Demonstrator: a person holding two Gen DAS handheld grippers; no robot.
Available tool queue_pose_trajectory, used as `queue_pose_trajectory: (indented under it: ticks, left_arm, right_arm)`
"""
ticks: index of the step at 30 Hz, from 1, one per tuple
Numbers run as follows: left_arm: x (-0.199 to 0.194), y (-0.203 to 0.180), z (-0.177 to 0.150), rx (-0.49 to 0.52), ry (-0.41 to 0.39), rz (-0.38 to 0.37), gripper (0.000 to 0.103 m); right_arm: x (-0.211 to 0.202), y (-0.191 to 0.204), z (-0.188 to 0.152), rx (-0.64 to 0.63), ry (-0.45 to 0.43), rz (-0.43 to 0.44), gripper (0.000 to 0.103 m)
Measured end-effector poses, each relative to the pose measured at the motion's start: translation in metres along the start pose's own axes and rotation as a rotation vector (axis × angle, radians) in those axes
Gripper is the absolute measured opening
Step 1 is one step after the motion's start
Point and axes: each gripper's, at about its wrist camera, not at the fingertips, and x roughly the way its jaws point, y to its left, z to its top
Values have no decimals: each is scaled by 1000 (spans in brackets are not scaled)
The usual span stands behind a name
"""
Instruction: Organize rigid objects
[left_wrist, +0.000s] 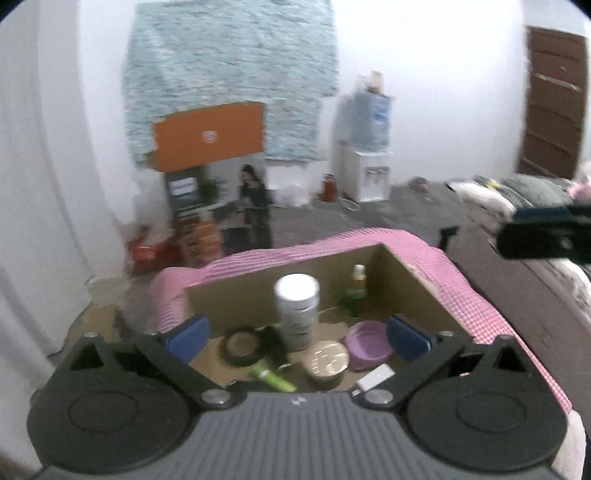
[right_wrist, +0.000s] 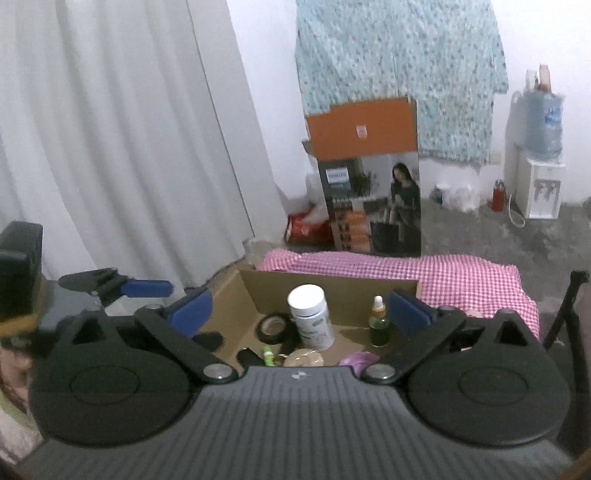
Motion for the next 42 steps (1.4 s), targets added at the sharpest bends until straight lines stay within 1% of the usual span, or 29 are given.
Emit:
queue_pose_trajectory:
  ticks: [3,5,8,13,16,19,21,23,25,28,34,42]
  left_arm:
    - [-23,10,-12,-39,-45,56,103]
    - [-31,14,-22,-49,-66,80,103]
    - [-32,19,-36,-63,-38,108,103]
    - [-12,21,-54,-111,52,165,103]
    - [-3,25,-64,-166,64,170,103]
    - [6,28,-73,-208,74,171,103]
    - [11,28,-79,-213,89,183,103]
    - [14,27,-82,-218,104,190,103]
    - [18,27,-83,-222,124,176,103]
    - [18,26,-83,-225,133,175,103]
    - [21,26,-80,-230,137,170,103]
    - [21,22,-78,-216,137,185,103]
  right_arm:
    - [-18,12,-16,1,-31,-22,102]
    - [-24,20,-30,15,-39,-59,102]
    - [-24,34,-53,15,-24,-128,102]
    - [3,49,-79,-7,31,-267,102]
    - [19,58,-92,-40,47,-365,102]
    - [33,66,-103,-61,60,-408,102]
    - [45,69,-107,-67,74,-410,102]
    - [54,70,-111,-57,92,-394,102]
    - [63,69,-112,-46,114,-374,102]
    - [77,65,-114,-27,144,-355,101]
    - [86,56,-115,6,164,-349,102]
    - [91,45,-118,42,178,-341,102]
